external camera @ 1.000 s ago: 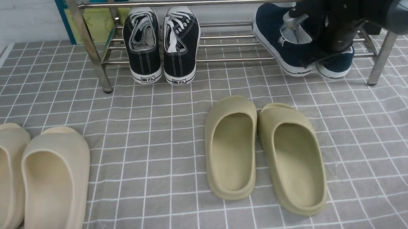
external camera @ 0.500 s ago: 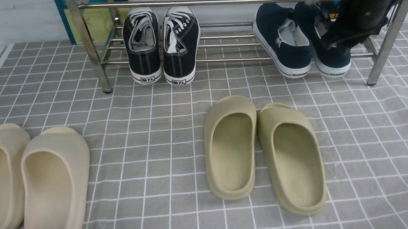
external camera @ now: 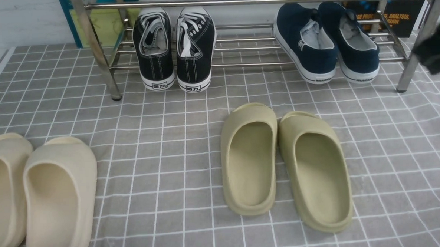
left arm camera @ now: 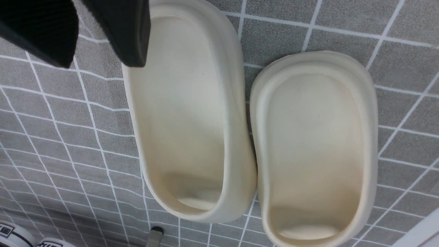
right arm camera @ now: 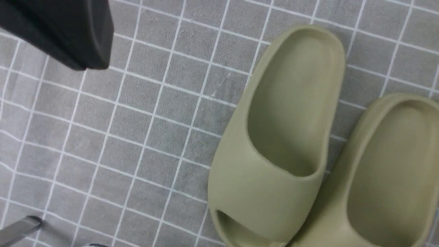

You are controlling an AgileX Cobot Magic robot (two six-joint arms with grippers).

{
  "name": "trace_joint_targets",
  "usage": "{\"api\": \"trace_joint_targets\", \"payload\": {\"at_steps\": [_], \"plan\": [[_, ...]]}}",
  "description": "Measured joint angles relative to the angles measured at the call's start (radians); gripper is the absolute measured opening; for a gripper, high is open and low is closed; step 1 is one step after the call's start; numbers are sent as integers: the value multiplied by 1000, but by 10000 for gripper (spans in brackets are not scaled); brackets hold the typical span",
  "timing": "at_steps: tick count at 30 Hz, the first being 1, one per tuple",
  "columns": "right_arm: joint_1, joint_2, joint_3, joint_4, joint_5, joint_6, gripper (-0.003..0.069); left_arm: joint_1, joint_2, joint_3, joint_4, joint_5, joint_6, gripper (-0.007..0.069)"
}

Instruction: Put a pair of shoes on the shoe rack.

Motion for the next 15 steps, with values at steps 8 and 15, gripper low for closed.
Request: {"api": "trace_joint_targets", "payload": {"at_steps": [8,15], "plan": [[0,-377,350,62,-303,29,-5,0,0,0,0,0,0,238],[0,-544,473,63,-359,29,-3,0,0,0,0,0,0,238]]}}
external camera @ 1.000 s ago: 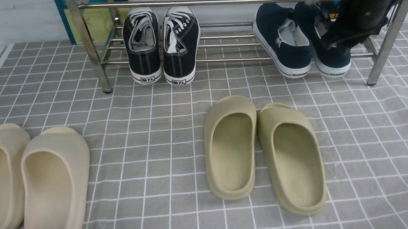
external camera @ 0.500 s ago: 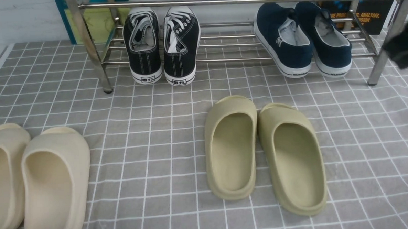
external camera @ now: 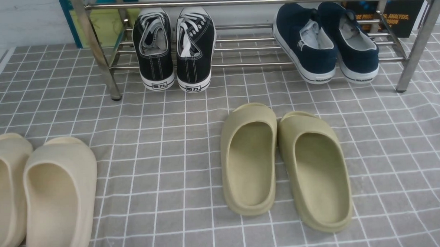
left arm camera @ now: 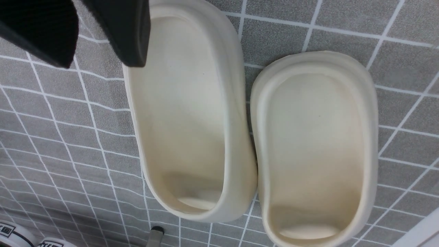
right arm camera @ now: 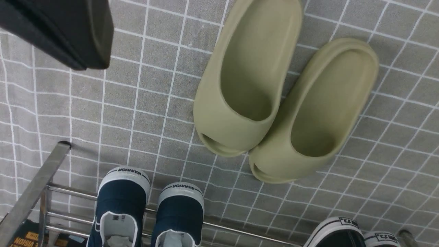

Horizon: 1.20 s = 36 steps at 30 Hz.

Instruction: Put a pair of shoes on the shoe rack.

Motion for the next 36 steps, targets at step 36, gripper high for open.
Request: {"api": "trace_joint_targets", "payload": {"at_steps": [36], "plan": [[-254,-766,935,-81,-490,96,-3,0,0,0,0,-2,0,238]]}}
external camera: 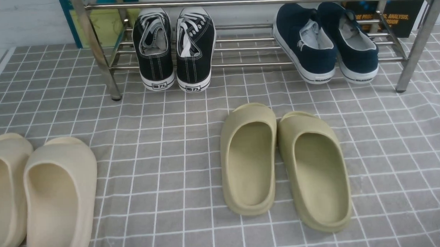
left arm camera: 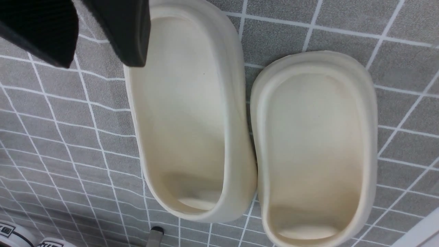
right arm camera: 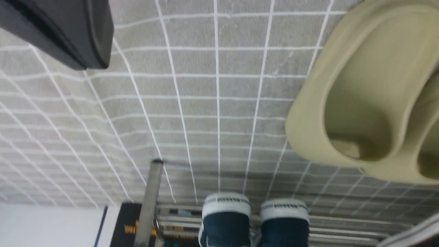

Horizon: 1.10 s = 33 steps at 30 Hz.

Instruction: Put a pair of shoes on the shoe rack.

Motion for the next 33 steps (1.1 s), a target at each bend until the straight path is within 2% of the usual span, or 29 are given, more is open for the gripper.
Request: {"api": "trace_joint_targets", "payload": {"at_steps": [4,13,33], "plan": [[-3,-3,9,-5,43,52,-3,0,0,0,0,1,0,238],[-3,-3,1,-9,97,56,-4,0,0,0,0,1,0,238],[-3,-3,0,-6,106,56,2,0,0,0,0,1,0,238]]}}
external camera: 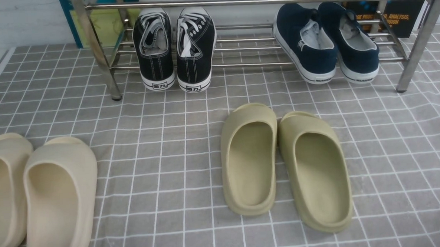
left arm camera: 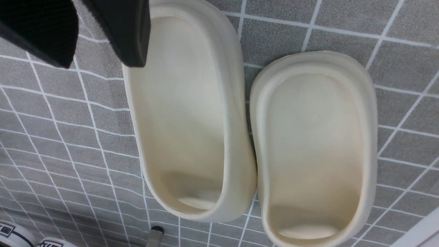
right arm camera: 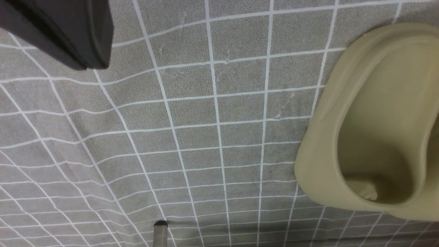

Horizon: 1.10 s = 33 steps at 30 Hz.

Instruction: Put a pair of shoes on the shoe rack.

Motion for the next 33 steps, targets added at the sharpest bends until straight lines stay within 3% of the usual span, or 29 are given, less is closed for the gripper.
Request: {"api": "trace_joint_targets", "payload": {"at_steps": [33], "plan": [[0,0,-1,0,0,1,22,0,0,0,0,0,0,239]]}}
